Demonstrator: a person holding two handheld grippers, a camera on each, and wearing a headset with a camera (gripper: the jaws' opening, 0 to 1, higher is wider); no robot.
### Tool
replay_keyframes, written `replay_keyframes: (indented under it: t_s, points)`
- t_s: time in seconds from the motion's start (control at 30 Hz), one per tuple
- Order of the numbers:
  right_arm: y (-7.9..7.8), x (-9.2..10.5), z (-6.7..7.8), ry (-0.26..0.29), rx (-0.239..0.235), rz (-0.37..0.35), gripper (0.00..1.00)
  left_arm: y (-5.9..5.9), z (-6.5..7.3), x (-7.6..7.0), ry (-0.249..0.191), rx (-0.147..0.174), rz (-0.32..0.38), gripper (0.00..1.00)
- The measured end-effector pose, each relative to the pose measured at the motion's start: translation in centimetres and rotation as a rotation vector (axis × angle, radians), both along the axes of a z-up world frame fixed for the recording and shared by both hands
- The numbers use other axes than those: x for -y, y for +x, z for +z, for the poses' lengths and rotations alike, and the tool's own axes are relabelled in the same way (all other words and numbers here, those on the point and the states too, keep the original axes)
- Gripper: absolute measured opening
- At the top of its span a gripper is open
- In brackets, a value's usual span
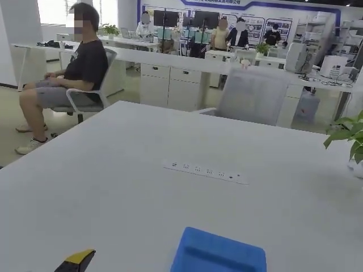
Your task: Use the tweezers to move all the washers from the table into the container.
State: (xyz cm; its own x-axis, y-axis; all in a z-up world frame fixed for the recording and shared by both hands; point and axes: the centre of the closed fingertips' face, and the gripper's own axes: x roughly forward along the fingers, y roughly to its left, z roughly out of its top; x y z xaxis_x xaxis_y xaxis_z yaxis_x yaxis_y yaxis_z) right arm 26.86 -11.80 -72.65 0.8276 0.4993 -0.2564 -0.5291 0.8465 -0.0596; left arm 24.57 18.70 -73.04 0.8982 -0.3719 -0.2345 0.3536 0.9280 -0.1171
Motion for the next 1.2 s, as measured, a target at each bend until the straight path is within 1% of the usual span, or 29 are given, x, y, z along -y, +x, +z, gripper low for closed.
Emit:
replay_keyframes:
  t_s: [0.1,0.17,0.2,0.23,0.4,0.53,0.73,0.97,1.1,1.13,1.17,1.2]
  points:
    - [0.0,0.1,-0.1,0.0,-0.001,-0.001,0.83,0.0,0.0,0.2,-0.003,-0.001,-0.006,0.96]
    - [0.0,0.1,-0.1,-0.003,-0.002,0.001,0.83,-0.1,0.2,0.4,-0.009,0.006,-0.016,0.96]
    - [0.0,0.1,-0.2,-0.004,-0.002,0.001,0.83,-0.1,0.1,0.5,-0.001,0.002,-0.019,0.96]
    - [0.0,0.0,-0.2,-0.005,-0.003,0.002,0.83,-0.1,-0.1,0.5,0.007,-0.008,-0.02,0.96]
    - [0.0,-0.1,-0.2,-0.007,-0.005,0.007,0.83,-0.1,0.0,0.6,-0.002,-0.006,-0.028,0.96]
    - [-0.1,-0.3,-0.2,-0.005,-0.007,0.019,0.83,-0.2,-0.2,0.6,0.003,-0.014,-0.033,0.96]
    - [0.1,0.2,0.0,0.012,0.003,-0.001,0.83,-0.2,-0.5,0.8,0.009,-0.025,-0.046,0.95]
    - [0.1,0.0,0.2,0.01,0.008,-0.008,0.82,-0.3,-0.7,0.9,0.017,-0.033,-0.057,0.95]
    - [0.1,0.0,0.1,0.007,0.007,-0.008,0.82,-0.2,-0.6,0.8,0.009,-0.029,-0.053,0.95]
    - [0.1,0.0,0.1,0.008,0.006,-0.008,0.82,-0.2,-0.5,0.9,0.0,-0.027,-0.053,0.95]
    - [0.1,0.0,0.2,0.011,0.005,-0.008,0.82,-0.3,-0.5,0.9,-0.003,-0.03,-0.056,0.95]
    - [0.1,-0.2,0.5,0.029,0.004,-0.005,0.82,-0.4,-0.7,1.1,-0.006,-0.04,-0.065,0.94]
